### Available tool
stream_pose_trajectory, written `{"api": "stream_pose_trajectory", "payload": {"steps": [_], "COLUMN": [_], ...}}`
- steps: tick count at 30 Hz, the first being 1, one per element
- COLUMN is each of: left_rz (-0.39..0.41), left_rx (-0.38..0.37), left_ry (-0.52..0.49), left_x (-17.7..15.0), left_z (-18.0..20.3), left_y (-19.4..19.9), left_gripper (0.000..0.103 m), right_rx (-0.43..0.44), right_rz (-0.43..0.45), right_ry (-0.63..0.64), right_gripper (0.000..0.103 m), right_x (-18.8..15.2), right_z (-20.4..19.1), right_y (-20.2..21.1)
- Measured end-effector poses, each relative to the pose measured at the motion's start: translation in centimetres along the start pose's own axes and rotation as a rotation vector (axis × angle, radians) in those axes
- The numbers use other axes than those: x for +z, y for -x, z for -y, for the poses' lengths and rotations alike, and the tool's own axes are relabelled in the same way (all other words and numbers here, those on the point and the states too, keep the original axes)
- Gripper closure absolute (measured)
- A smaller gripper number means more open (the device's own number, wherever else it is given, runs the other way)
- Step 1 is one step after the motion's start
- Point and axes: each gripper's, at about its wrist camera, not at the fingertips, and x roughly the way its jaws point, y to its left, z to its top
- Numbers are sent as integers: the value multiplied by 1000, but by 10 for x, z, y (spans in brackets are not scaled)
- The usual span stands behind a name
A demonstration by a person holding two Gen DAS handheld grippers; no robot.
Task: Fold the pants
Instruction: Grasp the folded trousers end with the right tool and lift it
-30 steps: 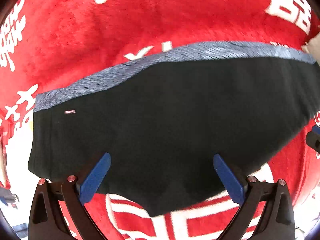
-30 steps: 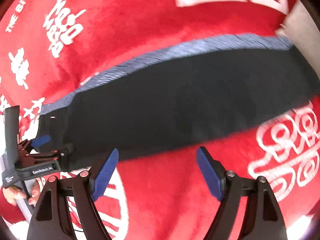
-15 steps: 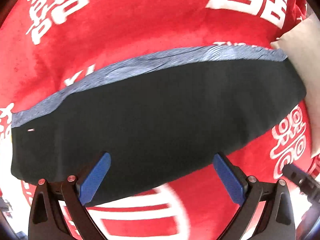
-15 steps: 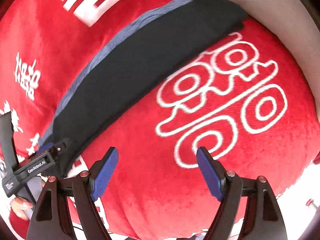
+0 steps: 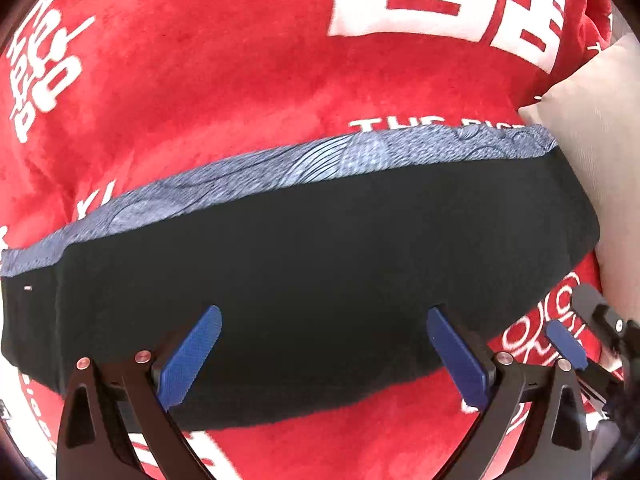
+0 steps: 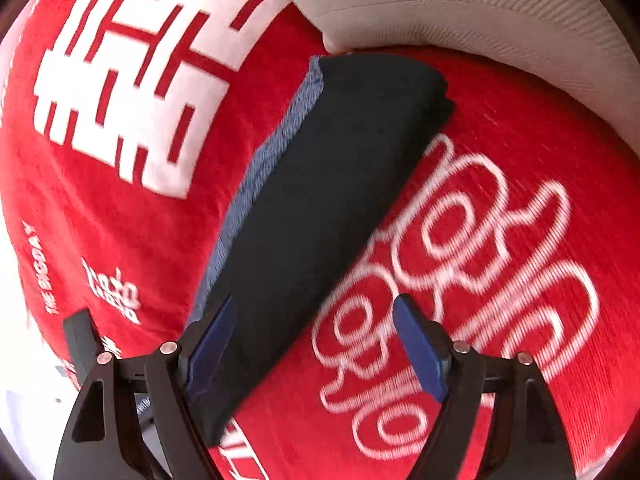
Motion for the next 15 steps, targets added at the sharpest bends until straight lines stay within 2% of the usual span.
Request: {"api": "stream_pose_trajectory", "payload": {"steps": [6, 15], "left_rz": [23, 45], "left_rx": [24, 39], "left_ry": [-14, 12], "left_x": [7, 4], "left_z": [16, 16], "left_y": [-18, -32], "left_gripper": [0, 0], "right_rx": [79, 157], "right_rz": [27, 107], "right_ry": [-10, -26], "right_gripper": [20, 20], "right_x": [21, 47], "right_z": [4, 9], "right_y": [-6, -24]}}
